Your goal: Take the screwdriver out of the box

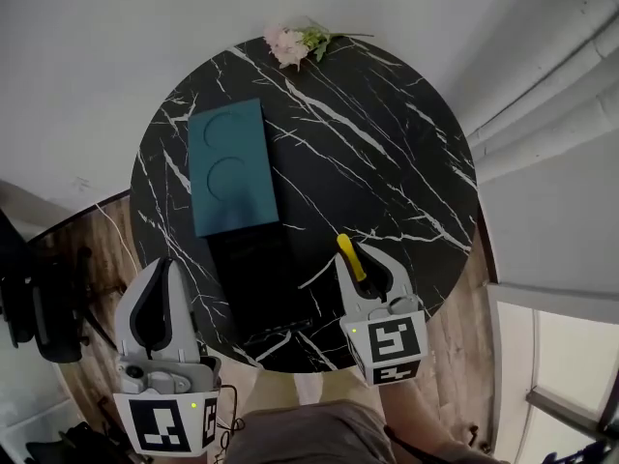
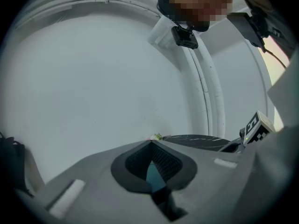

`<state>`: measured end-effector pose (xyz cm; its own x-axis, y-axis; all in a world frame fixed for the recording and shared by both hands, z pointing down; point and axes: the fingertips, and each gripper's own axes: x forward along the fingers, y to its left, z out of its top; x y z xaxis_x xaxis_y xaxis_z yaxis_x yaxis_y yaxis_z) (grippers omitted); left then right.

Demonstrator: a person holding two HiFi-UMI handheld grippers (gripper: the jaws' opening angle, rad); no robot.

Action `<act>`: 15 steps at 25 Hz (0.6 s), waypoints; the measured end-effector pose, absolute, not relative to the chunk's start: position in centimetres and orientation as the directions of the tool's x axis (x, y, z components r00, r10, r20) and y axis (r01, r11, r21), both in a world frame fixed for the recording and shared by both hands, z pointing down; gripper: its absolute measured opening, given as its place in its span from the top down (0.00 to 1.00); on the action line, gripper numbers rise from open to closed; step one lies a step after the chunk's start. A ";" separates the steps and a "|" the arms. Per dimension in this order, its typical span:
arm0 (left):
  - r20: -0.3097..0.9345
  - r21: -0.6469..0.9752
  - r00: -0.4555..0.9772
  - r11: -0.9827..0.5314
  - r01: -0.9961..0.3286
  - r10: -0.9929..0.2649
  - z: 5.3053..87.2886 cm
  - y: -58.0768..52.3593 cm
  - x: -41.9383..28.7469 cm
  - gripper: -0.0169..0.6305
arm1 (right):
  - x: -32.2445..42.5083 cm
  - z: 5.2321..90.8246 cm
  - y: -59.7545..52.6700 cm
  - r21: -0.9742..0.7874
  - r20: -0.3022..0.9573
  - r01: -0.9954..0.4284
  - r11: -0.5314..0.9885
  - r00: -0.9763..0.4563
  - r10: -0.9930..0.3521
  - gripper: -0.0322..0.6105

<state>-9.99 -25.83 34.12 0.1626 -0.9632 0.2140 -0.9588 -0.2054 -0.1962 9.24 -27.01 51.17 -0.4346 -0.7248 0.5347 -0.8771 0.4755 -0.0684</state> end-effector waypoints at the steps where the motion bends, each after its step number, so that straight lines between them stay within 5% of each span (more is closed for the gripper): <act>1: 0.222 -0.198 0.162 -0.207 -0.958 -0.961 34.5 -26.0 -10.0 0.97 | 9.2 51.8 -27.0 -0.075 0.545 -0.877 0.475 -0.435 -0.717 0.79; 15: 0.306 -0.197 0.127 -0.194 -0.961 -0.944 37.9 -27.3 -10.9 0.97 | 8.6 58.0 -27.7 -0.123 0.646 -0.871 0.475 -0.434 -0.628 0.79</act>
